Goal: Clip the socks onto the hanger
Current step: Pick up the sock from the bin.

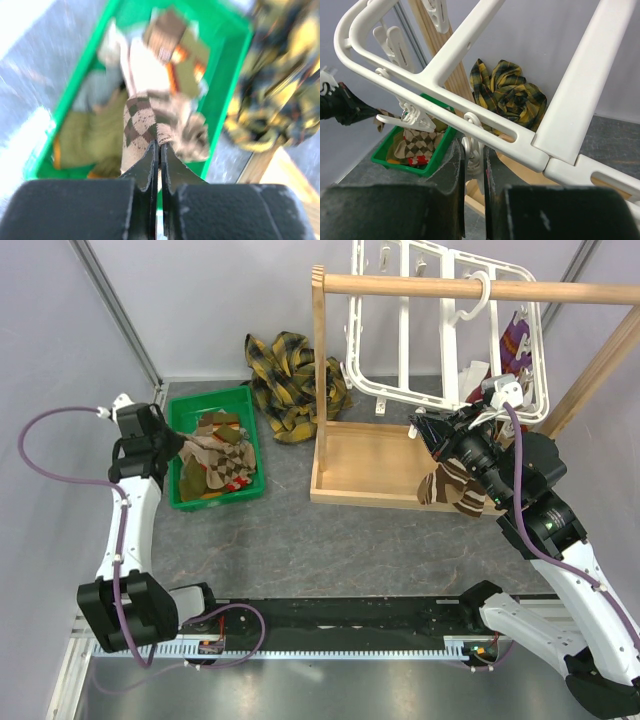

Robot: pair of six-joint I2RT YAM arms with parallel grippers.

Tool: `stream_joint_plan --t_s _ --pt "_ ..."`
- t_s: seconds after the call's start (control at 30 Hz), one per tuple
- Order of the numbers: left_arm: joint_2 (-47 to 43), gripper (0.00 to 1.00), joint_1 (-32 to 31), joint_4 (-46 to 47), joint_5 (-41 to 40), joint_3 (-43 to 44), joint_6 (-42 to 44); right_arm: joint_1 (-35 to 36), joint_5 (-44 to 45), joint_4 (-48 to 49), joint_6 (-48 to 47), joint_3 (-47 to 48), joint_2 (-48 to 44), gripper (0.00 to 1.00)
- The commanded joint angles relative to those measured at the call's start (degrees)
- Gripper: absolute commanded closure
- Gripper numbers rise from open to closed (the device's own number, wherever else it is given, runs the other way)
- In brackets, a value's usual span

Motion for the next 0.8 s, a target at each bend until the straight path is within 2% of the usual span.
stream_joint_plan --t_s 0.0,0.27,0.43,0.5,0.67,0.77 --pt "-2.39 0.98 0.29 -1.56 -6.59 8.5 6.14 0.06 -1.29 0.4 -0.62 -0.01 -0.38 1.0" --pt "2.17 0.98 0.21 -2.0 -8.88 22.73 13.97 0.06 -1.55 0.4 -0.53 0.26 0.24 1.0" --pt "6.39 0.98 -1.63 -1.91 -2.48 27.24 22.23 0.06 -1.64 0.49 -0.36 0.17 0.42 1.0" --pt "6.49 0.98 -4.0 -1.56 -2.81 25.84 26.87 0.06 -1.73 0.4 -0.18 0.17 0.33 1.0" --pt "6.92 0.98 -14.09 -0.68 -4.83 15.57 36.37 0.06 -1.99 0.58 -0.09 -0.01 0.42 1.0" --pt "7.54 0.98 -20.96 0.63 -10.97 8.45 43.14 0.06 -2.17 0.4 0.08 -0.18 0.51 1.0"
